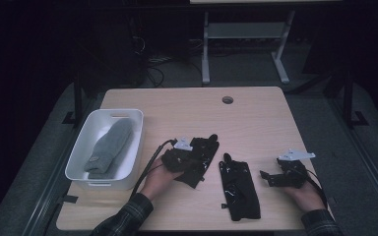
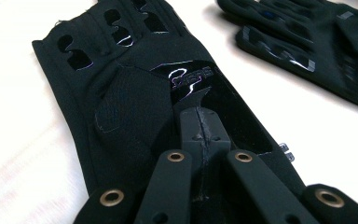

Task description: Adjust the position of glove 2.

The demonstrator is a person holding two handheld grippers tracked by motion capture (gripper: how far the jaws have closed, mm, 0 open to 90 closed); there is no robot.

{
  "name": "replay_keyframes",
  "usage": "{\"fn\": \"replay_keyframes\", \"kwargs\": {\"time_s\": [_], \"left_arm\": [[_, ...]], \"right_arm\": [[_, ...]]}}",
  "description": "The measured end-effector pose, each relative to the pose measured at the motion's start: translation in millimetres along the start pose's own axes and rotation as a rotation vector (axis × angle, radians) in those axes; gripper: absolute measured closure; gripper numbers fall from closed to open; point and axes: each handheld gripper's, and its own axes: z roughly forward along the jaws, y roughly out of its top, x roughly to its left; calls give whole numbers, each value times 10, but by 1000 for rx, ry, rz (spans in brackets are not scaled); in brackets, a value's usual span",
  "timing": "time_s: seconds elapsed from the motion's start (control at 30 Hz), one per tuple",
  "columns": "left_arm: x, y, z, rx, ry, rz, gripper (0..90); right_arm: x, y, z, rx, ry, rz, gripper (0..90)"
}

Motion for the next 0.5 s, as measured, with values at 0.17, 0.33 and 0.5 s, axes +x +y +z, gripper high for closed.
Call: {"fn": "replay_keyframes", "kwargs": {"time_s": [0.17,0.33,0.5], "left_arm": [[-166,-113,-96,16,-8,8,894],[-290,-181,-167,16,-24,14,893],[-248,-44,-279,-33,13,39,876]], "right_arm": [[1,0,0,0,0,1,131],[3,-1,-1,1,-1,2,132],[7,-2,-1,-1,-5,6,132]]}}
